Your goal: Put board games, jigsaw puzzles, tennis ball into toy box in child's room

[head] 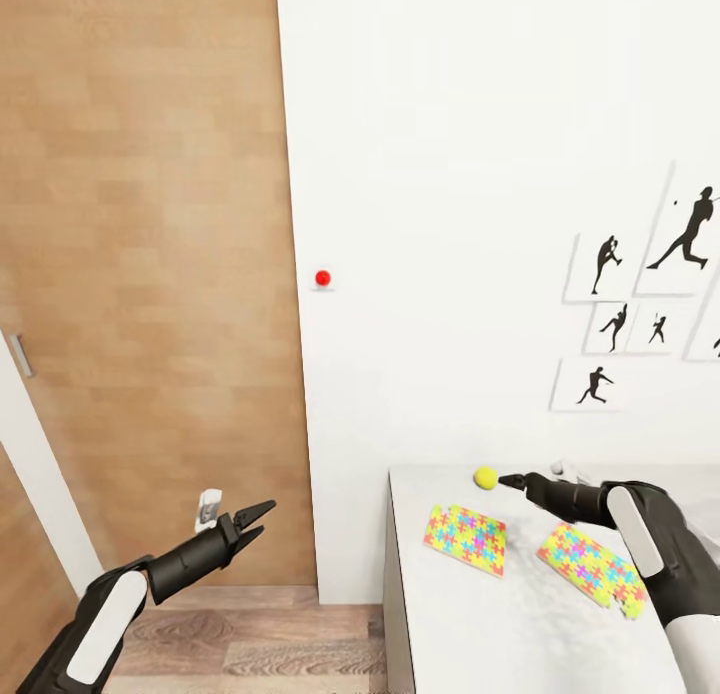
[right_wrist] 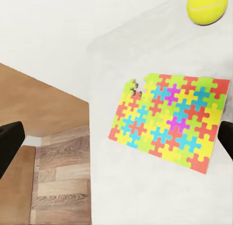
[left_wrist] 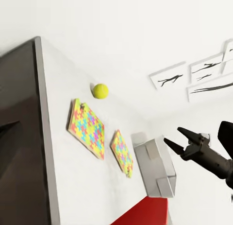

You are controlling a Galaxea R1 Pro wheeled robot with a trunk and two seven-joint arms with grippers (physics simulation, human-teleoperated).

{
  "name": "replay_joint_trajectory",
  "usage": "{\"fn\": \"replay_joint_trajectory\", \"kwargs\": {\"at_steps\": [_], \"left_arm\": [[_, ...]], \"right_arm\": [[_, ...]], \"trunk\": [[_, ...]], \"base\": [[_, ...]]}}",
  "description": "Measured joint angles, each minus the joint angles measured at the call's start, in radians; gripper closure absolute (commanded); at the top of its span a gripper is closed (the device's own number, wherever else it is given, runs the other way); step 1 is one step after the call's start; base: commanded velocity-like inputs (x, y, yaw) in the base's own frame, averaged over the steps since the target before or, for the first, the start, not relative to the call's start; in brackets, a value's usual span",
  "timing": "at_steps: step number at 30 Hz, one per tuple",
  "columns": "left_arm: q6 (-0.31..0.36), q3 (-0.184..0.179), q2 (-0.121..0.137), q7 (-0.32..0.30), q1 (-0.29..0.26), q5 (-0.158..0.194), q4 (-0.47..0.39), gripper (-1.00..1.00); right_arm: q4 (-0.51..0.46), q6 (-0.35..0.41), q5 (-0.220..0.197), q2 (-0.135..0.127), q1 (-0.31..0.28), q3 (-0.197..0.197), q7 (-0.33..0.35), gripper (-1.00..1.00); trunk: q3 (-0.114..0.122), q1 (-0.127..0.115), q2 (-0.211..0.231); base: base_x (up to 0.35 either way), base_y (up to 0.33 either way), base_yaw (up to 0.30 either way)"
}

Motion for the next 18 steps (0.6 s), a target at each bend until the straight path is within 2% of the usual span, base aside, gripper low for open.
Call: {"fn": "replay_joint_trajectory", "kwargs": {"at_steps": [2, 9, 14, 18], "left_arm": [[0.000, 0.000, -0.003, 0.003, 0.000, 0.000, -0.002, -1.00], [0.000, 0.000, -0.010, 0.011, 0.000, -0.002, -0.011, -1.00], [0.000, 0.000, -0.012, 0.013, 0.000, -0.007, -0.014, -1.00], [0.000, 0.000, -0.013, 0.017, 0.000, -0.025, -0.015, -1.00]], "right_arm": [[0.072, -0.001, 0.000, 0.006, -0.032, 0.002, -0.001, -1.00], [0.165, -0.005, 0.001, 0.014, -0.077, 0.005, -0.001, -1.00], [0.188, -0.006, 0.001, 0.016, -0.088, 0.006, -0.001, -1.00], [0.202, -0.006, 0.001, 0.017, -0.094, 0.006, -0.001, -1.00]], "trunk": [[-0.003, 0.000, 0.000], [-0.014, 0.000, 0.000], [-0.022, 0.000, 0.000], [-0.029, 0.000, 0.000]], "base": [[0.000, 0.000, 0.000], [0.000, 0.000, 0.000], [0.000, 0.000, 0.000], [0.000, 0.000, 0.000]]}}
